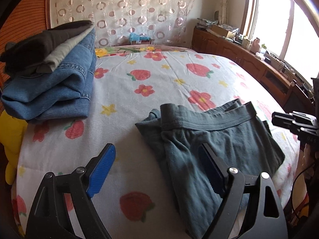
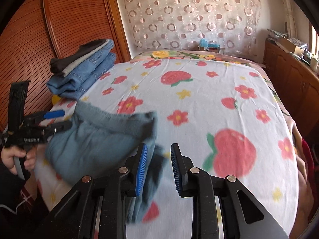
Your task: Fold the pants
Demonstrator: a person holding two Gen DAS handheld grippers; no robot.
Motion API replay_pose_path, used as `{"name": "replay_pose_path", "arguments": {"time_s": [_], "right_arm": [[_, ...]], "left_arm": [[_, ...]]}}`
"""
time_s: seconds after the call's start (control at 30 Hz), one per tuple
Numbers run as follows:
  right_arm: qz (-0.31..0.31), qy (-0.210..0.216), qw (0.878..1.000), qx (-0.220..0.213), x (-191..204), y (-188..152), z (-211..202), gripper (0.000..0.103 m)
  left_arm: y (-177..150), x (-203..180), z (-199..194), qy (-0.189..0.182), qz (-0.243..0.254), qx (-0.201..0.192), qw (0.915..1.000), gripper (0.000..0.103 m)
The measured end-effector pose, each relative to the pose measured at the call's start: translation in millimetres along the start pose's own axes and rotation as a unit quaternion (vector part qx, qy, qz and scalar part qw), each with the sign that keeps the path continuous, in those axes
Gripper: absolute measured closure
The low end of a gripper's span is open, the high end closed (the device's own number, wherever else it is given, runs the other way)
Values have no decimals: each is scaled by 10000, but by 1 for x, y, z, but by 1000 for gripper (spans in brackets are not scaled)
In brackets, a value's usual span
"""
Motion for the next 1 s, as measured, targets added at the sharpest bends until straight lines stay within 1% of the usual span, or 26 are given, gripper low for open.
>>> {"name": "replay_pose_path", "arguments": {"time_s": [0.17, 0.27, 0.4, 0.6, 0.67, 0.7, 0.73, 0.77, 0.8, 0.83, 1.0], "right_arm": [[-75, 75, 9999, 124, 2, -26, -21, 77], [-32, 241, 9994, 241, 4, -37, -29, 77], [-105, 307, 9986, 419, 9, -49, -31, 77], [-86, 301, 9981, 536, 9, -55, -28, 78], [-75, 302, 9980, 556, 9, -57, -31, 88], [-79, 301, 9980, 549, 9, -58, -31, 89], [-103, 305, 9980, 537, 9, -58, -32, 94], [-154, 283, 9982, 500, 8, -59, -35, 96], [-169, 184, 9988, 412, 8, -57, -34, 96], [-156, 176, 9989, 396, 7, -57, -36, 96], [-95, 271, 9990, 342, 6, -56, -41, 96]], "left_arm": [[-10, -12, -14, -66, 87, -26, 9999, 17], [-16, -19, -14, -87, 176, 37, 9998, 17], [-23, -25, -9, -145, 186, 147, 9996, 17], [-27, -27, -4, -91, 194, 242, 9995, 17], [-28, -27, -3, -86, 201, 250, 9994, 17], [-29, -27, -3, -96, 185, 242, 9995, 17], [-29, -27, -3, -106, 172, 240, 9995, 17], [-30, -27, -3, -122, 155, 240, 9995, 17], [-30, -27, -3, -130, 149, 234, 9995, 17], [-30, -27, -3, -125, 156, 228, 9995, 17], [-31, -27, -4, -118, 146, 236, 9995, 17]]}}
Point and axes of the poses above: each gripper's, at about its wrist camera, not at the fingertips, and z roughly the way its jaws point, x to its left, y to its top, the point moved 7 cm from there along z, roughly the way its jaws point, and after that the axes turned 13 degrees about z, right-handed, at the moved point
